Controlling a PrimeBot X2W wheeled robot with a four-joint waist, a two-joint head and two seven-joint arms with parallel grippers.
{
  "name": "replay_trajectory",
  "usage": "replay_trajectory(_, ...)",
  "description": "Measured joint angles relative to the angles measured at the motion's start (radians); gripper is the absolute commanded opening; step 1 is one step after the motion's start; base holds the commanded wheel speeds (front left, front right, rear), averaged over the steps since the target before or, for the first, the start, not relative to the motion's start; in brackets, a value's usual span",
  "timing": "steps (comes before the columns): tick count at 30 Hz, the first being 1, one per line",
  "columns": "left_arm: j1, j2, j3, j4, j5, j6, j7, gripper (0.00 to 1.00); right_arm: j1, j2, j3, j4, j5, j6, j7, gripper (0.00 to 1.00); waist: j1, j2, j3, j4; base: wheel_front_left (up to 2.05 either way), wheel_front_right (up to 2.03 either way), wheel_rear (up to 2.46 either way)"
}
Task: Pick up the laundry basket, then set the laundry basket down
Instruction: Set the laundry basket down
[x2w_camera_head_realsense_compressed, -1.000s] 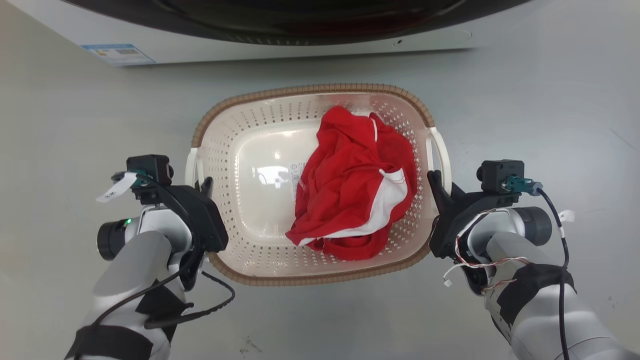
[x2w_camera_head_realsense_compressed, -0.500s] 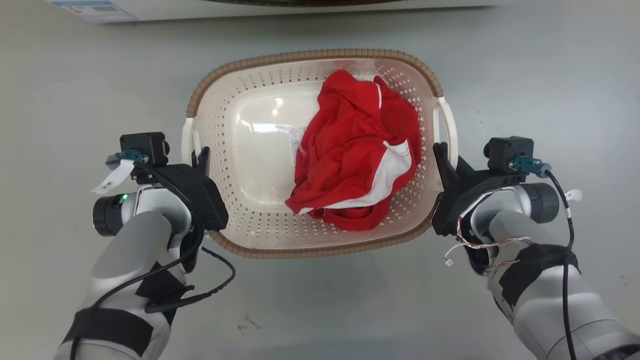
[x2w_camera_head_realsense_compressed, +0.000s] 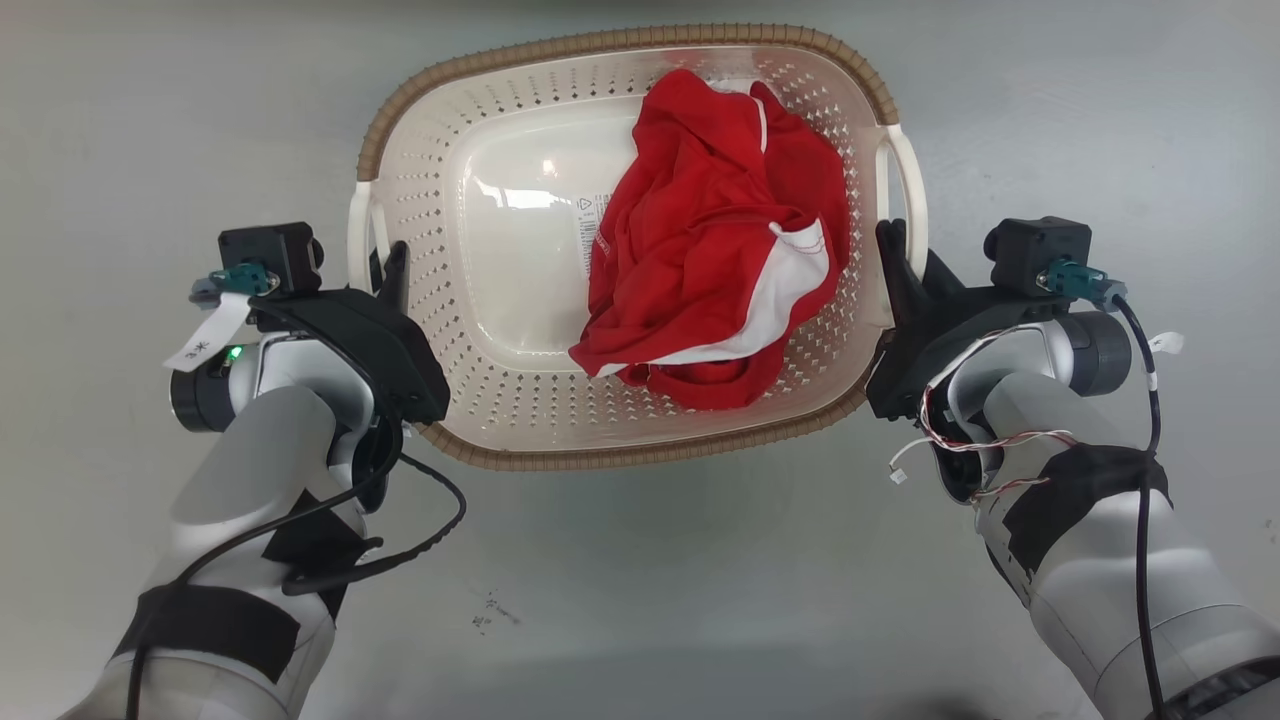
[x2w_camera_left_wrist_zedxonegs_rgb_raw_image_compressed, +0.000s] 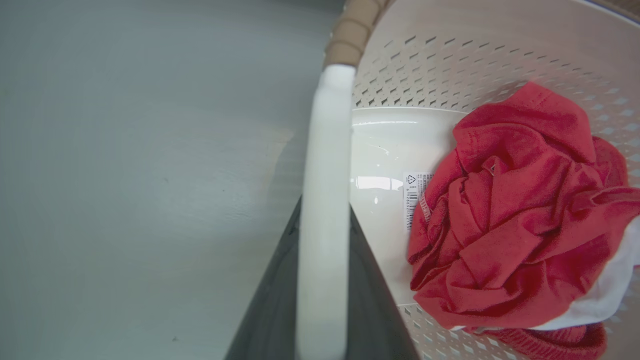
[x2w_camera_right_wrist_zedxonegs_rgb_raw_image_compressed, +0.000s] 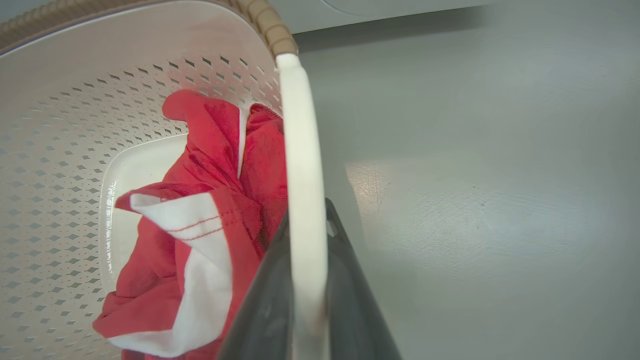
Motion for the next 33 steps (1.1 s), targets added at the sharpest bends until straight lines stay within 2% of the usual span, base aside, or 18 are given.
replay_trajectory(27,-0.032,-0.006,0.004,0.046,-0.016,-0.035,0.043,0.00,-0.017,0.002,0.010,0.030,0.002,0.022,-0.017,0.00,0.0000,0.0000,0.010,-0.001,0.00,0.00,0.00)
replay_trajectory(28,-0.032,-0.007,0.003,0.048,-0.018,-0.036,0.050,0.27,-0.017,0.002,0.012,0.031,0.002,0.023,-0.017,0.51,0.0000,0.0000,0.009,-0.001,0.00,0.00,0.00)
replay_trajectory(29,-0.032,-0.007,0.002,0.051,-0.018,-0.038,0.053,0.73,-0.017,0.001,0.018,0.032,0.000,0.029,-0.017,1.00,0.0000,0.0000,0.008,0.000,0.00,0.00,0.00)
replay_trajectory(30,-0.032,-0.006,0.003,0.055,-0.020,-0.040,0.056,1.00,-0.017,-0.003,0.025,0.033,-0.003,0.037,-0.016,1.00,0.0000,0.0001,0.007,0.001,0.00,0.00,0.00)
replay_trajectory(33,-0.031,-0.001,0.002,0.062,-0.021,-0.044,0.059,1.00,-0.014,-0.020,0.034,0.034,-0.005,0.048,-0.016,1.00,0.0002,0.0001,0.003,0.003,0.00,0.00,0.00)
